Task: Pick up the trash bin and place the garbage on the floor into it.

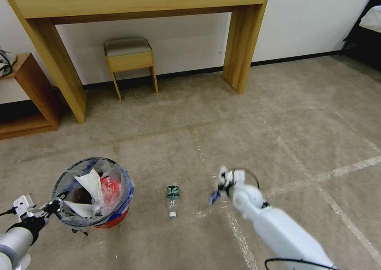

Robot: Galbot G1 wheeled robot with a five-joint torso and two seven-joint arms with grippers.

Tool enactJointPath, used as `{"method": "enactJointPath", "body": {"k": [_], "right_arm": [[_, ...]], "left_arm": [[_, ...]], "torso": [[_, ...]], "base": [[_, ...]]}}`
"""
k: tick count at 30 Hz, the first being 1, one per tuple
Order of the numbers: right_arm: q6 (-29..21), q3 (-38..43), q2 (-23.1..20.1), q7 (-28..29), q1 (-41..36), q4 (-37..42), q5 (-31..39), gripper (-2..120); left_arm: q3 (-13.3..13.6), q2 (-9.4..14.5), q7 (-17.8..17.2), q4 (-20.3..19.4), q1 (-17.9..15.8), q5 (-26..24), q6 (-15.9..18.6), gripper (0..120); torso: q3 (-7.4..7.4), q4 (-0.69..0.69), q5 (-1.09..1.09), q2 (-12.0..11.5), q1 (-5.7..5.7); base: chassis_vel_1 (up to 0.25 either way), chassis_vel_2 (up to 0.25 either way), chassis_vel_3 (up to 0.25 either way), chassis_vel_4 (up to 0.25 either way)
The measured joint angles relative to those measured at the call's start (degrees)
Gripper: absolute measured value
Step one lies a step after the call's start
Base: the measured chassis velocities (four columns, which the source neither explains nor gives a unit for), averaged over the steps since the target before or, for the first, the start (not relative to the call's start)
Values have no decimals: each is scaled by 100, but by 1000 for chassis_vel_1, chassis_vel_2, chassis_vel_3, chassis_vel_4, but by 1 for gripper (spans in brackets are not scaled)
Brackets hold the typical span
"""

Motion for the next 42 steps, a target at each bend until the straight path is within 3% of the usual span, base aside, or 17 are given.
{"method": "enactJointPath", "body": {"k": [1,3,4,6,10,13,16,25,42], "right_arm": [[0,0,0,0,0,0,0,0],[721,22,-220,-649,408,643,167,0],[721,22,-220,-649,408,643,167,0],[1381,-160,-429,-1244,830,1238,417,0],[1779,-392,-527,-1557,1105,1524,595,0],[2357,-940,-636,-2145,1618,1853,988,0],[2564,-1391,-627,-2351,2089,1998,1353,0],[2808,-2703,-320,-2525,3191,2041,1400,0],[2539,-4663,-27,-2157,3912,1937,715,0]], "left_arm": [[0,0,0,0,0,0,0,1],[59,23,-5,-40,-6,-9,13,1],[59,23,-5,-40,-6,-9,13,1],[158,61,-11,-47,-25,-6,27,1],[223,123,-17,-47,-42,-4,44,1],[322,245,-34,-32,-82,3,73,1],[371,294,-41,-30,-114,5,74,1],[473,399,-45,-33,-185,-33,80,1],[458,448,-56,-62,-213,-122,80,1]], "torso": [[0,0,0,0,0],[0,1,-1,0,0],[0,1,-1,0,0],[0,1,-2,0,0],[-1,1,-1,0,0],[0,1,-1,0,0],[0,1,-1,0,0],[0,2,-2,0,0],[-1,1,-2,0,0]], "base": [[0,0,0,0],[0,0,0,0],[0,0,0,0],[0,0,0,0],[0,0,0,0],[0,0,0,0],[0,0,0,0],[0,0,0,0],[0,0,0,0]]}}
